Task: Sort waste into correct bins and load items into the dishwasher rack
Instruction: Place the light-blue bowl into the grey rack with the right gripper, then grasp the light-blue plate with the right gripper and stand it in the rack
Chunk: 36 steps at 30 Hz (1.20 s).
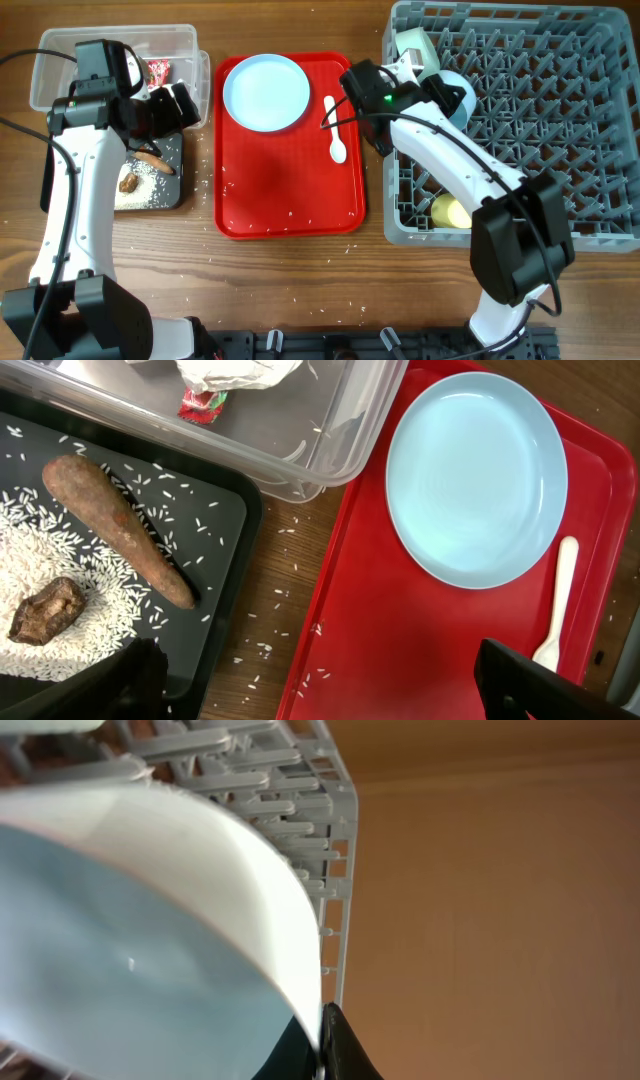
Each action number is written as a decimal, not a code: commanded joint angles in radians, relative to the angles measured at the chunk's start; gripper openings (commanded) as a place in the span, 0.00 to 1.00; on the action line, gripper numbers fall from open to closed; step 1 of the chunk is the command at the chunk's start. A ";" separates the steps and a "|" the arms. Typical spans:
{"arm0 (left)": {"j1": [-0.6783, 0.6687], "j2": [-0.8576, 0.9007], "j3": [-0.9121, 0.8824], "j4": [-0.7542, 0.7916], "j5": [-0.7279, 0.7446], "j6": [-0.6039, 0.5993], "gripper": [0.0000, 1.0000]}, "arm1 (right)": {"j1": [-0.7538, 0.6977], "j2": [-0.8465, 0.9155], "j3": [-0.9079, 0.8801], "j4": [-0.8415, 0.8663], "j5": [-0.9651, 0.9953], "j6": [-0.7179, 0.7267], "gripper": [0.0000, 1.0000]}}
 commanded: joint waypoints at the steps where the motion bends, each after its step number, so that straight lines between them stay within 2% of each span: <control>1: 0.001 -0.011 0.013 0.002 0.001 0.002 1.00 | 0.025 0.027 -0.002 -0.013 -0.035 -0.001 0.04; 3: 0.001 -0.011 0.013 0.002 0.001 0.002 1.00 | 0.069 0.027 -0.002 -0.017 -0.046 -0.002 0.04; 4: 0.001 -0.011 0.013 0.002 0.001 0.002 1.00 | 0.090 0.027 -0.002 -0.019 -0.062 -0.003 0.08; 7: 0.001 -0.011 0.013 0.002 0.001 0.002 1.00 | 0.117 0.027 -0.002 -0.020 -0.115 -0.010 0.28; 9: 0.001 -0.011 0.013 0.002 0.001 0.002 1.00 | 0.127 0.027 -0.002 -0.027 -0.177 -0.073 0.45; 10: 0.001 -0.011 0.013 0.002 0.001 0.002 1.00 | 0.131 0.027 -0.002 -0.027 -0.185 -0.084 0.56; 11: 0.001 -0.011 0.013 0.002 0.001 0.002 1.00 | 0.135 0.027 -0.002 -0.026 -0.186 -0.084 0.86; 12: 0.001 -0.011 0.013 0.002 0.001 0.002 1.00 | 0.138 0.027 -0.002 -0.026 -0.185 -0.084 1.00; 15: 0.001 -0.011 0.013 0.002 0.001 0.002 1.00 | 0.138 0.026 0.007 0.003 -0.203 -0.077 1.00; 17: 0.001 -0.011 0.013 0.002 0.001 0.002 1.00 | 0.138 0.019 0.035 0.036 -0.294 -0.082 1.00; 24: 0.001 -0.011 0.013 0.002 0.001 0.002 1.00 | 0.133 -0.006 0.232 0.148 -0.759 -0.077 1.00; 28: 0.001 -0.011 0.013 0.002 0.001 0.002 1.00 | 0.136 -0.008 0.226 0.294 -1.190 -0.053 1.00; 29: 0.001 -0.011 0.013 0.002 0.001 0.002 1.00 | 0.132 -0.008 0.222 0.334 -1.287 0.022 1.00; 30: 0.001 -0.011 0.013 0.002 0.001 0.002 1.00 | 0.121 -0.002 0.208 0.397 -1.354 0.212 1.00; 31: 0.001 -0.011 0.013 0.002 0.001 0.002 1.00 | 0.114 0.008 0.196 0.438 -1.351 0.384 0.99; 33: 0.001 -0.011 0.013 0.002 0.001 0.002 1.00 | 0.111 0.034 0.178 0.475 -1.310 0.617 0.95; 36: 0.001 -0.011 0.013 0.002 0.001 0.002 1.00 | 0.118 0.082 0.169 0.498 -1.310 0.755 0.95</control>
